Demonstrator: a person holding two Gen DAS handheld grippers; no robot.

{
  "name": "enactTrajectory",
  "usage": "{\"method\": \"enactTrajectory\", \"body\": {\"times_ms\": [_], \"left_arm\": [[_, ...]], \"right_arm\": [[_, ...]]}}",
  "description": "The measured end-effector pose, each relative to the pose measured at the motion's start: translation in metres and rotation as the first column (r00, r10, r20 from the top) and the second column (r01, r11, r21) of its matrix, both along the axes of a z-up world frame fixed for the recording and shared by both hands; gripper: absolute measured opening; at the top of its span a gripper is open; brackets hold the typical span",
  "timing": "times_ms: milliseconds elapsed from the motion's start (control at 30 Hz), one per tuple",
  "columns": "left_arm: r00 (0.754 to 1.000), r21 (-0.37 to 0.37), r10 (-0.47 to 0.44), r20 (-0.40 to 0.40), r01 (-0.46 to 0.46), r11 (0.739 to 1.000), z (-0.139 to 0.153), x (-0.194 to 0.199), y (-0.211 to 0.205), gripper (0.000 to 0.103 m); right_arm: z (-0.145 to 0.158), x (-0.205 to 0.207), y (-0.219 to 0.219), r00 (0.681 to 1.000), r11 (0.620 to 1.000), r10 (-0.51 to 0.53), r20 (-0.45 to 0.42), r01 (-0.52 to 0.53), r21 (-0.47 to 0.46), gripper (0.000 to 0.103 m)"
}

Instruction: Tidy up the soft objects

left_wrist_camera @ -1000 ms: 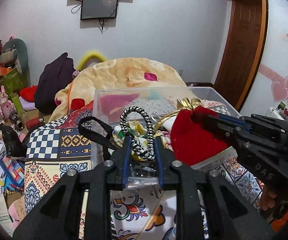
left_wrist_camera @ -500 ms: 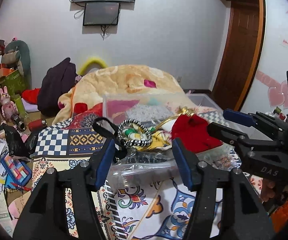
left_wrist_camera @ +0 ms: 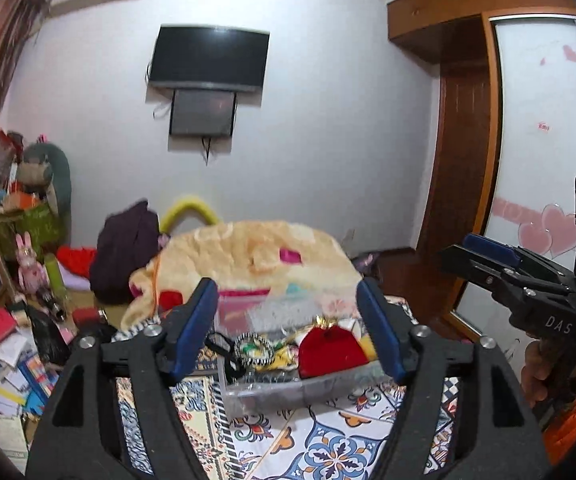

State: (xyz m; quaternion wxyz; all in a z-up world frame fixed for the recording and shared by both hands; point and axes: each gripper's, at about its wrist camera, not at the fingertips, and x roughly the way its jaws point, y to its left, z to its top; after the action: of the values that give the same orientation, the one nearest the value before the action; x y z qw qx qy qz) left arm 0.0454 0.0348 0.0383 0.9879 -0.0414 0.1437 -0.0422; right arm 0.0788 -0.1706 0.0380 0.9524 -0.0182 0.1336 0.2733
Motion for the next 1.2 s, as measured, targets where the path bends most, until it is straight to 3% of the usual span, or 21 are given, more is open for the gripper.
{"method": "enactTrajectory", "body": {"times_ms": [300,567,1200], "left_arm": [[0.995,0.033,0.014,0.096,-0.018,0.999,0.025,-0.032,-0.011,0.102],[0.991,0.033,0.013,0.132,-0.017,0.999,0.032,-0.044,-0.013,0.103],[0.990,0.049,0.015,0.140,-0.022,0.999,0.030,-0.050,-0.017,0.103]], "right_arm": [[0.021,-0.027,-0.009,0.995,0.999,-0.021,0.096,0.017,0.049,0.083],[0.018,-0.031,-0.010,0.993,0.998,-0.037,0.116,0.030,0.062,0.099],[0.019,-0.041,-0.015,0.991,0.997,-0.034,0.130,0.024,0.073,0.103]]}}
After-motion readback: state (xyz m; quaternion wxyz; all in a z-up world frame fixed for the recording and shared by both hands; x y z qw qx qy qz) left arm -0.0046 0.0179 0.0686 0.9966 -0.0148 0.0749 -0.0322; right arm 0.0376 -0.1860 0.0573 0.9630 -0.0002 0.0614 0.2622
